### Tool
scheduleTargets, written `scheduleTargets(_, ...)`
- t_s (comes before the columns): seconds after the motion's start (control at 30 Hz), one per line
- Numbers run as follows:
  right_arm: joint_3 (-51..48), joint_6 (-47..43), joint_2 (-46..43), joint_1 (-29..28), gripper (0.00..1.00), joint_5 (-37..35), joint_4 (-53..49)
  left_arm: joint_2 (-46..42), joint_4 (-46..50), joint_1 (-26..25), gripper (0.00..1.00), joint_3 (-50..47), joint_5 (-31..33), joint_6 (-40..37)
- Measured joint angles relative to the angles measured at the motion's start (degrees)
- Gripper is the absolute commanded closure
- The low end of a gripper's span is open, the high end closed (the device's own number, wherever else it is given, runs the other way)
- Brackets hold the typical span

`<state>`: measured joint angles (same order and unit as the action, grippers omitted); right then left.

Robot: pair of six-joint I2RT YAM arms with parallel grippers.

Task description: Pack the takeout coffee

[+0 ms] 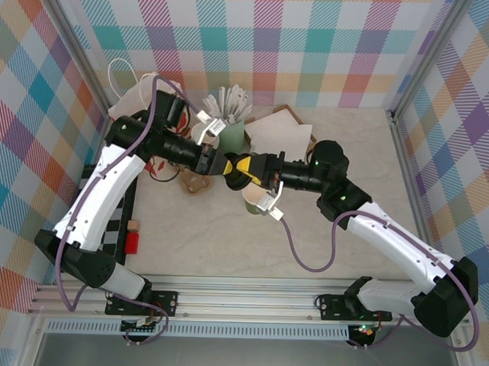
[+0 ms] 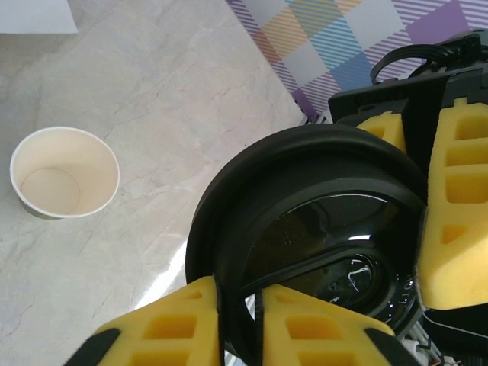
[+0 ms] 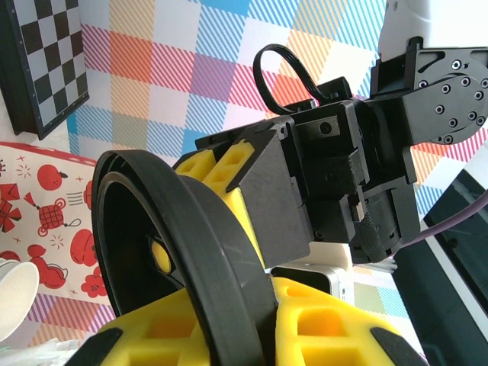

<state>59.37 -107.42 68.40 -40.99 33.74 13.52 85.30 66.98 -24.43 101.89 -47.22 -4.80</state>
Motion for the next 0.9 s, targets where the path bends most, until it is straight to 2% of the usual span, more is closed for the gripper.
scheduleTargets(0.07, 0.02, 0.0, 0.42, -0.15, 1.0, -0.22, 0.11, 0.11, 0.37, 0.37, 1.0, 0.0, 0.13, -0.46)
scheduleTargets(0.2, 0.07, -0.02, 0.94, -0.52, 0.98, -0.83, 0.11, -0.04, -0.09, 1.01, 1.0, -0.72, 0.28, -0.13)
scheduleTargets(0.33, 3.02, 4.2, 0.96, -1.03, 0.3, -3.74, -7.1, -0.85, -3.58, 0.79, 1.0, -2.82, 1.62, 2.4)
scheduleTargets(0.4, 5.01, 9.25, 0.68, -1.55, 0.13, -5.81, -10.16, -1.36, -5.16, 0.04, 1.0, -3.34, 3.8, 3.61)
scheduleTargets(0.43, 5.64, 12.79, 0.15, -1.73, 0.01, -7.15, -11.63, -1.7, -5.95, -0.35, 1.0, -3.67, 5.29, 4.28)
scheduleTargets(0.5, 6.05, 19.39, -1.14, -2.01, 0.0, -9.53, -14.36, -2.34, -7.37, -0.85, 1.0, -4.07, 8.41, 5.75)
scheduleTargets(0.6, 6.12, 34.62, -3.06, -2.12, 0.0, -14.99, -19.91, -3.04, -8.55, -1.77, 1.0, -4.15, 16.48, 9.03)
scheduleTargets(0.73, 6.51, 66.23, -3.72, 1.4, 0.0, -22.93, -26.73, -3.06, -8.66, -4.39, 1.0, -4.57, 29.94, 14.36)
scheduleTargets(0.83, 6.62, 92.61, -2.69, 9.46, 0.0, -25.16, -31.61, -2.23, -8.09, -8.07, 1.0, -4.94, 37.68, 18.99)
scheduleTargets(0.9, 4.81, 106.81, -2.1, 13.42, 0.0, -25.24, -31.85, -0.52, -7.37, -10.27, 1.0, -4.94, 41.09, 22.29)
